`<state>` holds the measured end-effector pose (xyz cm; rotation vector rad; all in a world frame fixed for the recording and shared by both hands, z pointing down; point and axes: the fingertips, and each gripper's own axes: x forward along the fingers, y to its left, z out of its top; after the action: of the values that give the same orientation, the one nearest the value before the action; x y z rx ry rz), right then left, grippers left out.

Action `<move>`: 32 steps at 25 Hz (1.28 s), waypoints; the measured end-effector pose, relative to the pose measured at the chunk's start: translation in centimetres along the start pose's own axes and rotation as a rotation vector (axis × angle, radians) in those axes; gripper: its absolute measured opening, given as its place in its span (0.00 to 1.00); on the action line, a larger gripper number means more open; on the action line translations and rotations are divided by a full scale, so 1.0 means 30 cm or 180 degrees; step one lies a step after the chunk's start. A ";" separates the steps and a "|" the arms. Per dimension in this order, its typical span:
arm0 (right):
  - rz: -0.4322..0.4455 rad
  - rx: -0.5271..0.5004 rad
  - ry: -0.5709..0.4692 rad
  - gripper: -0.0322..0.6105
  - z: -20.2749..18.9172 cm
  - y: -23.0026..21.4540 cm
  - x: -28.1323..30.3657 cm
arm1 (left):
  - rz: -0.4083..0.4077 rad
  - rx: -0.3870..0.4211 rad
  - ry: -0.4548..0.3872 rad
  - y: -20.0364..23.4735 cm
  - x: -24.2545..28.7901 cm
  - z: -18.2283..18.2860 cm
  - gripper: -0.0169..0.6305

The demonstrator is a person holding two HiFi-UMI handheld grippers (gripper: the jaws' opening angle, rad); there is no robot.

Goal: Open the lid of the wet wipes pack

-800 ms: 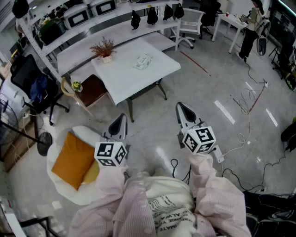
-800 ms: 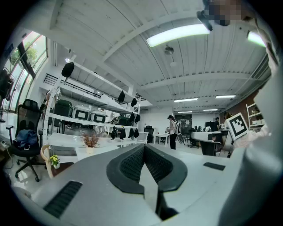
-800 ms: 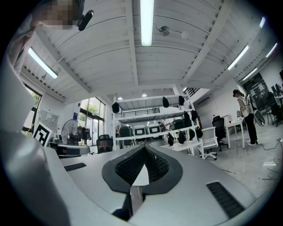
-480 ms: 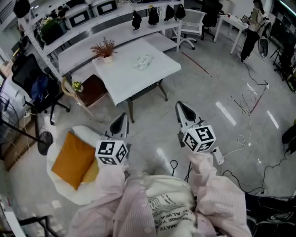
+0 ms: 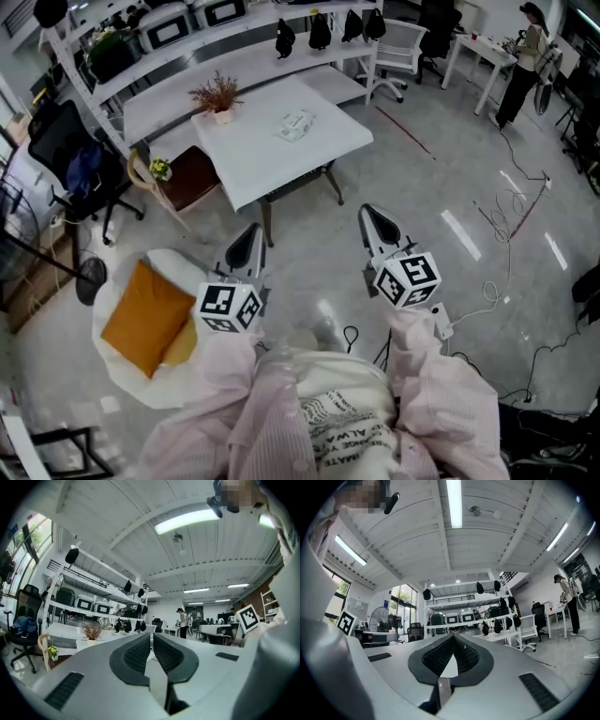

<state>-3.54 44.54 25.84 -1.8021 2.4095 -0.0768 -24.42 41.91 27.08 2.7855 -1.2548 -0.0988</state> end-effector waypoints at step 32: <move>-0.0023 0.0296 0.0377 0.05 -0.213 -0.330 0.591 | -0.0077 -0.0144 0.0558 0.319 0.619 -0.193 0.26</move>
<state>0.08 24.50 32.02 -1.8137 2.4331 -0.2992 -18.74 21.97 33.40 2.7031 -1.1628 0.1115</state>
